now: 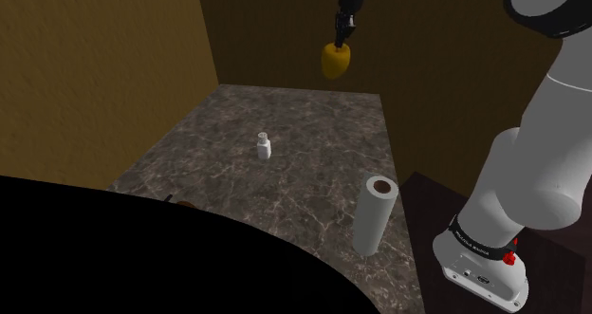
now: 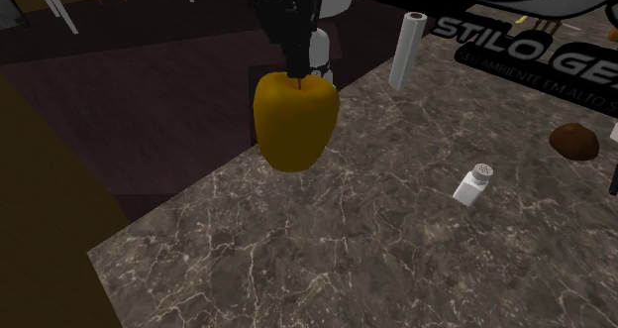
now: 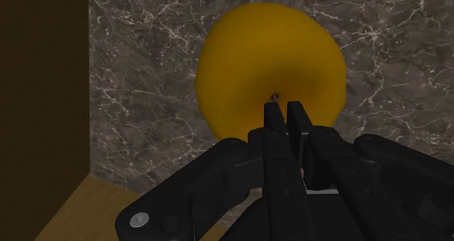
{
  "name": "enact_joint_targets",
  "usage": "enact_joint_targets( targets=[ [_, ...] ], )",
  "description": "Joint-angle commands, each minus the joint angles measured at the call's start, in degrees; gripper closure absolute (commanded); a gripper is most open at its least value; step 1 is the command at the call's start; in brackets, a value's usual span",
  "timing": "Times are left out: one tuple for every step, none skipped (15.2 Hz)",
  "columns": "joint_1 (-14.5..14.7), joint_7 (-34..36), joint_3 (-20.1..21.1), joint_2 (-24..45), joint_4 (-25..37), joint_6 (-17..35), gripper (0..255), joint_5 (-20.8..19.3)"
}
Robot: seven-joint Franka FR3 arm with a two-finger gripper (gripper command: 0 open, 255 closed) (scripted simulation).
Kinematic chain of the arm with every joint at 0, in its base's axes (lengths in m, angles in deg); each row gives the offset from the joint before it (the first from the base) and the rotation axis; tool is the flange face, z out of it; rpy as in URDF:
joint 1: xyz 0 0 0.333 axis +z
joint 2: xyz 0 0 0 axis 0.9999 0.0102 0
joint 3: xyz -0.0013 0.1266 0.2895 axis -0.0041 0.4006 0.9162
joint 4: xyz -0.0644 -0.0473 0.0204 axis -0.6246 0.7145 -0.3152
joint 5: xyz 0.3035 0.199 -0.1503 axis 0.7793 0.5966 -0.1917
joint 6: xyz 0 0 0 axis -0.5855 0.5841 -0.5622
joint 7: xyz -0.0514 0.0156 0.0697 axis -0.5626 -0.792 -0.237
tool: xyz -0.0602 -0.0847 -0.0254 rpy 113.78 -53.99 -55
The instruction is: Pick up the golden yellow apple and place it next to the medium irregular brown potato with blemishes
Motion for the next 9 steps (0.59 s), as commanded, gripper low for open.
enact_joint_targets(
  targets=[
    [1.67,3.21,1.38,-1.43,-1.54,0.66,255,-1.46],
    [2.46,4.79,2.09,-2.01,-2.16,0.91,255,-2.09],
    [3.21,6.35,2.83,-2.51,-2.70,1.13,255,-2.68],
    [3.93,7.88,3.57,-2.93,-3.17,1.33,255,-3.21],
    [4.64,9.40,4.30,-3.29,-3.56,1.50,255,-3.69],
    [5.32,10.89,5.05,-3.57,-3.87,1.65,255,-4.13],
    [5.99,12.37,5.78,-3.78,-4.12,1.77,255,-4.53],
    [6.66,13.82,6.50,-3.93,-4.29,1.87,255,-4.90],
    [7.30,15.25,7.23,-4.00,-4.39,1.95,255,-5.22]
  ],
)
